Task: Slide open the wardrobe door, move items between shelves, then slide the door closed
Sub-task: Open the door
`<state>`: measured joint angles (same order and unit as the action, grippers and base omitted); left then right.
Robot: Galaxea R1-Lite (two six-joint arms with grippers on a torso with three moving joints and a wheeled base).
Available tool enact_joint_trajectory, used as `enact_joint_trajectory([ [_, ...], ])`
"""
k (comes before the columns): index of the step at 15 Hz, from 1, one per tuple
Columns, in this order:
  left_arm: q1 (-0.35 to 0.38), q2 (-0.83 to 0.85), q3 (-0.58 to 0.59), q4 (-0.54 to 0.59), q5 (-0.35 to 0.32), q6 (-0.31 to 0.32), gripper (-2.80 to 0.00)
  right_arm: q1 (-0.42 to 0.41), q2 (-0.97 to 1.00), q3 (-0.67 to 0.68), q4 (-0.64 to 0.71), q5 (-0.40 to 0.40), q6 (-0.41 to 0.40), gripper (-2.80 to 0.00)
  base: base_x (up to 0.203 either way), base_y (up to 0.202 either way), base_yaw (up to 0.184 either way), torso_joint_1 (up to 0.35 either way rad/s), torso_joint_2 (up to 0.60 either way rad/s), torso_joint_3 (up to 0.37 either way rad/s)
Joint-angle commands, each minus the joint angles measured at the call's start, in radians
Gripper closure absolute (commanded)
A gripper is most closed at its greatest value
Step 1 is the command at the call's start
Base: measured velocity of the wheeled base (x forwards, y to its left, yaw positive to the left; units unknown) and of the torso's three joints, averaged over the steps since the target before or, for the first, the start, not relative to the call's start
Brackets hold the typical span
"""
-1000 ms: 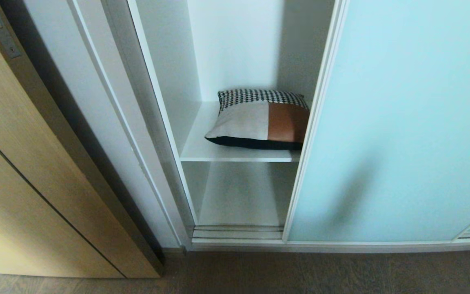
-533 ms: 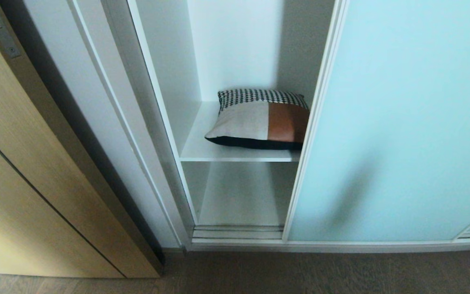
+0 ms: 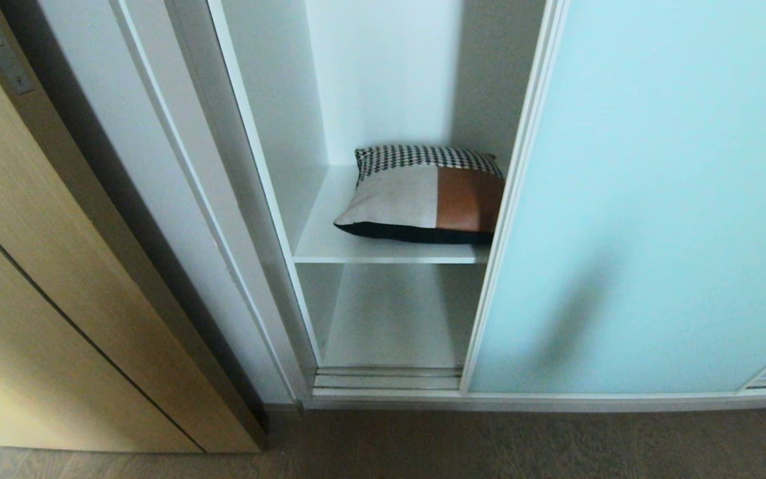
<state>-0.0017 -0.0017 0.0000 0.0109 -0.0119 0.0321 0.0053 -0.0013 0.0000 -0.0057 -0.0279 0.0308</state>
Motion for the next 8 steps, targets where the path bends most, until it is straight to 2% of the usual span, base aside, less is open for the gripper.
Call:
enact_joint_trajectory([
  [1, 0.0, 0.003, 0.002, 0.0, 0.0, 0.0, 0.0, 0.0, -0.003, 0.001, 0.0, -0.001, 0.003, 0.0, 0.0, 0.0, 0.0, 0.0, 0.0, 0.0],
  [6, 0.0, 0.003, 0.002, 0.0, 0.001, 0.0, 0.0, 0.001, -0.003, 0.0, -0.001, 0.005, -0.02, 0.0, 0.0, 0.0, 0.0, 0.0, 0.0, 0.0],
  [8, 0.0, 0.003, 0.002, 0.0, 0.0, 0.0, 0.0, 0.001, -0.002, -0.07, 0.001, 0.017, -0.013, 0.0, 0.0, 0.0, 0.0, 0.0, 0.0, 0.0],
])
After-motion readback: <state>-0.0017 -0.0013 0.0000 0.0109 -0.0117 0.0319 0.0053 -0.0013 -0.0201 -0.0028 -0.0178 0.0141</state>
